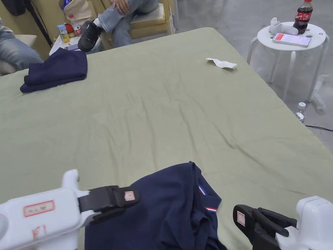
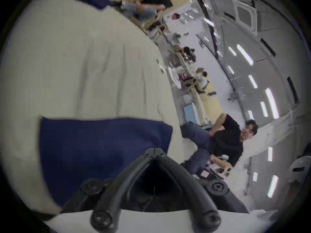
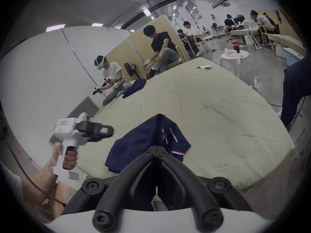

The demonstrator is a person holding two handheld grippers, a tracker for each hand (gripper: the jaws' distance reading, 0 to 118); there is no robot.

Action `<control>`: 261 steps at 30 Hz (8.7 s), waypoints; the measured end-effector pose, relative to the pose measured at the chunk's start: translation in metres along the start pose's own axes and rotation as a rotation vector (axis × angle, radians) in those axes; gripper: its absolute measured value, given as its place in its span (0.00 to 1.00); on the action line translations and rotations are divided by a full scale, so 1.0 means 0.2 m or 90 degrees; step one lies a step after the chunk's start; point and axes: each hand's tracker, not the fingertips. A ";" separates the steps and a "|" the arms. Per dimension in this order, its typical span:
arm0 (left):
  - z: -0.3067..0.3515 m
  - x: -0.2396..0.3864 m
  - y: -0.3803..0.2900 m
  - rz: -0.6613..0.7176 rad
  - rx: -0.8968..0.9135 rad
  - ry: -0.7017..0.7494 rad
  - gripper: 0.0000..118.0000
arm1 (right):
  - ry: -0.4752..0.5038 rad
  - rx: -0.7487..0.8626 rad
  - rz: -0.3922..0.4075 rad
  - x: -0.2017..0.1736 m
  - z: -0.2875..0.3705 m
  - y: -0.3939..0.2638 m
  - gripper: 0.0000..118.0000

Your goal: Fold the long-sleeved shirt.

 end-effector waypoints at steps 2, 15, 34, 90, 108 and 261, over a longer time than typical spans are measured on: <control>-0.18 -0.02 -0.03 -0.007 -0.048 -0.070 0.00 | -0.002 -0.004 0.003 -0.02 0.00 -0.01 0.00; -1.00 -0.21 -0.05 0.043 -0.150 -0.006 0.00 | -0.039 -0.033 -0.019 0.16 -0.02 0.03 0.00; 0.68 -0.27 -0.22 0.046 0.188 -0.049 0.00 | -0.055 -0.079 0.097 -0.18 -0.37 0.18 0.00; 0.14 -0.95 0.15 0.136 -0.070 -0.007 0.11 | -0.046 -0.341 0.069 -0.02 -1.07 0.05 0.01; 1.15 -0.68 0.37 -0.015 -0.058 0.419 0.09 | 0.280 -0.297 0.152 -0.91 -1.08 0.14 0.01; 0.55 0.76 -0.40 -0.314 0.473 0.498 1.00 | -0.213 0.349 0.281 -0.71 -0.21 0.24 1.00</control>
